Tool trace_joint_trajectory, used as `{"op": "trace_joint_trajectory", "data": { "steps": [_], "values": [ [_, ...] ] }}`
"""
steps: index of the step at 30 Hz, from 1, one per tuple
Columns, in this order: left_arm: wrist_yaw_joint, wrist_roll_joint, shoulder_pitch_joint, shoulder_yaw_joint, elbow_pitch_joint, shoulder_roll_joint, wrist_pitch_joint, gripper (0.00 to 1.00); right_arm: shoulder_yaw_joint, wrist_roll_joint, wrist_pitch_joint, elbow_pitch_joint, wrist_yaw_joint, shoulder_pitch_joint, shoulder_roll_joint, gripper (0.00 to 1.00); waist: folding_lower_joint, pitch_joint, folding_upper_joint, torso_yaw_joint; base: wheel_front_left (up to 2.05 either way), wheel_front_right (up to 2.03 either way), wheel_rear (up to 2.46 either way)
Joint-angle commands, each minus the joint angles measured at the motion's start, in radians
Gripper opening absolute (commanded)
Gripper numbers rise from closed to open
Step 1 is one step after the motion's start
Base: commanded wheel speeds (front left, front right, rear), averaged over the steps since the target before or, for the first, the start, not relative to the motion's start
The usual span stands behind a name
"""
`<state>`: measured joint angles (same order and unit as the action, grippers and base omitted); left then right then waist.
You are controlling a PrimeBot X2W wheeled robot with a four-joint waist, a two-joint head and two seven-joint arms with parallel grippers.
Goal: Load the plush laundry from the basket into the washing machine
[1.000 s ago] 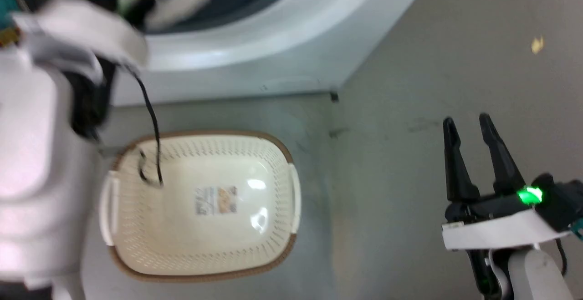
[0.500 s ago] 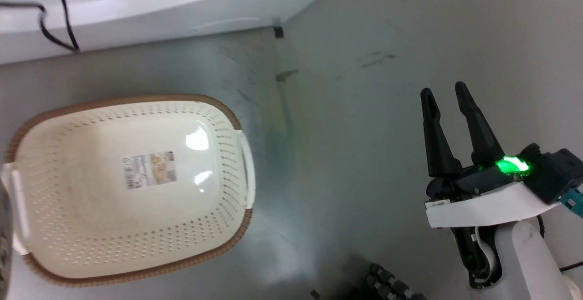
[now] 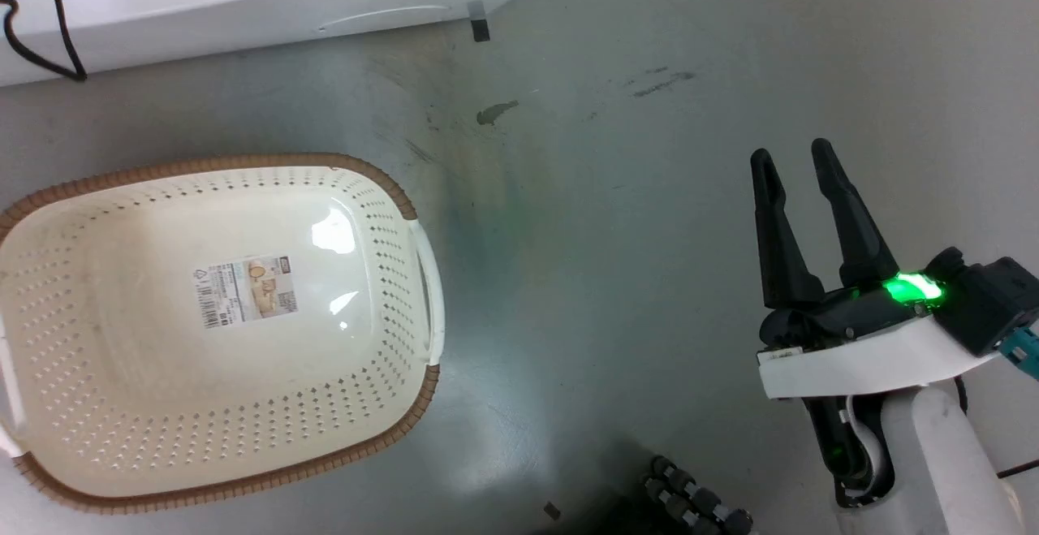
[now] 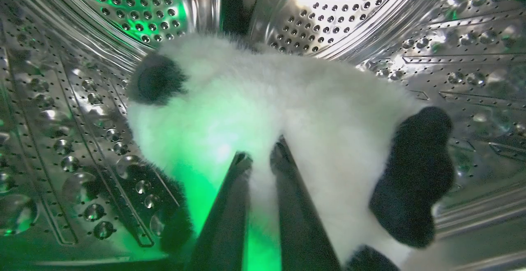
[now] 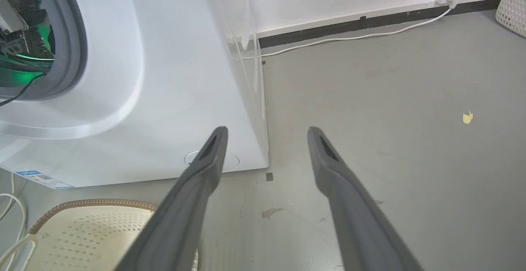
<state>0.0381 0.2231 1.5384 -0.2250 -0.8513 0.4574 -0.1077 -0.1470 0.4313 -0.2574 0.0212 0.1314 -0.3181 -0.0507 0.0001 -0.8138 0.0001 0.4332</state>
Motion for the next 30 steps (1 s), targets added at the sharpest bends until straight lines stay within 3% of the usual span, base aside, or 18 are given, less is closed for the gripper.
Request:
{"op": "trace_joint_trajectory", "data": {
  "steps": [1, 8, 19, 24, 30],
  "values": [
    [0.003, -0.004, 0.007, -0.006, -0.012, -0.002, 0.014, 1.00, 0.004, -0.005, -0.004, 0.002, -0.001, -0.015, 0.001, 1.00, -0.0001, 0.008, -0.0001, -0.007, 0.00, 0.00, 0.00],
    [0.015, 0.019, -0.066, -0.013, -0.093, -0.033, 0.108, 1.00, 0.041, -0.059, -0.004, 0.004, -0.001, -0.007, 0.001, 1.00, -0.0001, 0.096, -0.0001, -0.049, 0.00, 0.00, 0.00],
    [0.074, 0.104, -0.372, -0.014, -0.181, -0.135, 0.347, 1.00, 0.143, -0.169, -0.004, 0.020, -0.001, 0.081, 0.001, 1.00, -0.0001, 0.399, -0.0001, -0.164, 0.00, 0.00, 0.00],
    [0.085, 0.148, -0.548, 0.004, -0.111, -0.173, 0.368, 1.00, 0.150, -0.226, -0.004, 0.020, -0.001, 0.142, 0.001, 1.00, -0.0001, 0.533, -0.0001, -0.226, 0.00, 0.00, 0.00],
    [0.087, 0.153, -0.816, 0.044, 0.138, -0.204, 0.369, 1.00, 0.156, -0.263, -0.004, 0.023, -0.001, 0.209, 0.001, 1.00, -0.0001, 0.647, -0.0001, -0.287, 0.00, 0.00, 0.00]
  ]
}}
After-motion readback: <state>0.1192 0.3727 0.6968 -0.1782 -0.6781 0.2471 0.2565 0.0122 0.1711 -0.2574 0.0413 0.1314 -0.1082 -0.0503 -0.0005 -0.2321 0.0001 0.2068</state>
